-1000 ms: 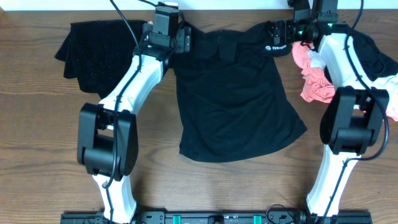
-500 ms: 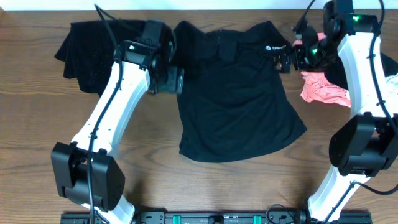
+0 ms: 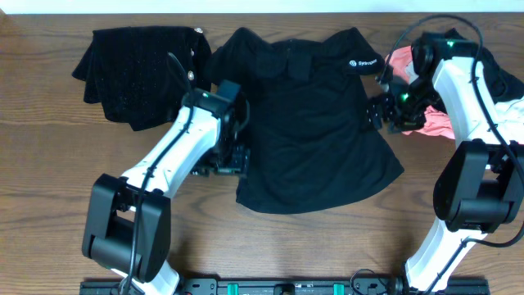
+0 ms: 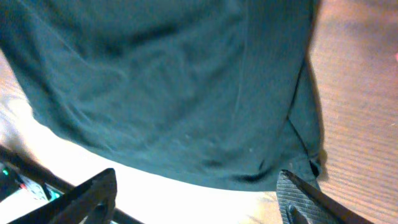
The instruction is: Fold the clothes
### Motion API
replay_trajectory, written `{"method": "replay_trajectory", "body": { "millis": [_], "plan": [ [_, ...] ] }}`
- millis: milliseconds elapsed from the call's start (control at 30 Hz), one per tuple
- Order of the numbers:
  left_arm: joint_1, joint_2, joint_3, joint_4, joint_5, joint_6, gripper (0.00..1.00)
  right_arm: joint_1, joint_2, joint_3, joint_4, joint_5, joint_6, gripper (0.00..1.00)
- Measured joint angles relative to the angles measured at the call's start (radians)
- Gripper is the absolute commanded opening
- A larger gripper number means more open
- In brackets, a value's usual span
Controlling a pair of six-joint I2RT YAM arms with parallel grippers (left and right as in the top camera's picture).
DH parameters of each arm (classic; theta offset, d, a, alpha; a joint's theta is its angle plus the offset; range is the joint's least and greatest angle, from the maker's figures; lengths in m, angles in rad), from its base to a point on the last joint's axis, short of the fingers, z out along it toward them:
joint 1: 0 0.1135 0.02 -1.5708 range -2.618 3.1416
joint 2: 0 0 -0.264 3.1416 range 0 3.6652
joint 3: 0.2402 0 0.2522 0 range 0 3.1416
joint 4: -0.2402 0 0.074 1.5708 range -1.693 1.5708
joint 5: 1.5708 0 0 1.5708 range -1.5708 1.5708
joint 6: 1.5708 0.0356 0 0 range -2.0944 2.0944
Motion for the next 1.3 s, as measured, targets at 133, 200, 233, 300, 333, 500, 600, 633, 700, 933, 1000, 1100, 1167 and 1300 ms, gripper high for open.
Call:
{"method": "replay_trajectory", "body": {
  "millis": [133,200,233,300,333,500,600,633,700,933,1000,1100,1167,1300],
  "plan": [
    [-0.018,0.000,-0.068,0.058,0.005,-0.026,0.75,0.000,0.000,-0.062,0.014,0.026,0.001,0.70],
    [-0.023,0.000,-0.093,0.082,0.008,-0.037,0.73,0.000,0.000,-0.093,0.032,0.047,0.009,0.69],
    [-0.025,0.000,-0.106,0.095,0.008,-0.044,0.72,0.000,0.000,-0.110,0.043,0.060,0.012,0.69],
    [-0.027,0.000,-0.130,0.123,0.008,-0.052,0.70,0.000,0.000,-0.140,0.064,0.080,0.020,0.69],
    [-0.027,0.000,-0.141,0.135,0.008,-0.055,0.70,0.000,0.000,-0.155,0.078,0.087,0.022,0.69],
    [-0.029,0.000,-0.181,0.198,0.013,-0.069,0.70,0.011,0.000,-0.216,0.144,0.113,0.034,0.68],
    [-0.035,0.000,-0.190,0.234,0.047,-0.069,0.70,0.031,0.000,-0.238,0.183,0.121,0.035,0.67],
    [-0.040,0.000,-0.190,0.246,0.061,-0.070,0.70,0.039,0.000,-0.244,0.193,0.124,0.035,0.66],
    [-0.051,0.000,-0.191,0.270,0.086,-0.070,0.69,0.057,0.000,-0.259,0.212,0.128,0.035,0.64],
    [-0.121,0.000,-0.192,0.333,0.121,-0.074,0.64,0.108,0.000,-0.296,0.237,0.163,0.038,0.57],
    [-0.140,0.000,-0.195,0.353,0.124,-0.074,0.62,0.114,0.000,-0.309,0.241,0.174,0.040,0.57],
    [-0.150,0.000,-0.203,0.367,0.125,-0.074,0.60,0.116,0.000,-0.327,0.257,0.203,0.052,0.56],
    [-0.150,0.000,-0.211,0.367,0.121,-0.074,0.59,0.116,0.000,-0.335,0.267,0.230,0.066,0.57],
    [-0.150,0.000,-0.214,0.359,0.100,-0.074,0.57,0.116,0.000,-0.342,0.288,0.265,0.085,0.56]
  ]
}}
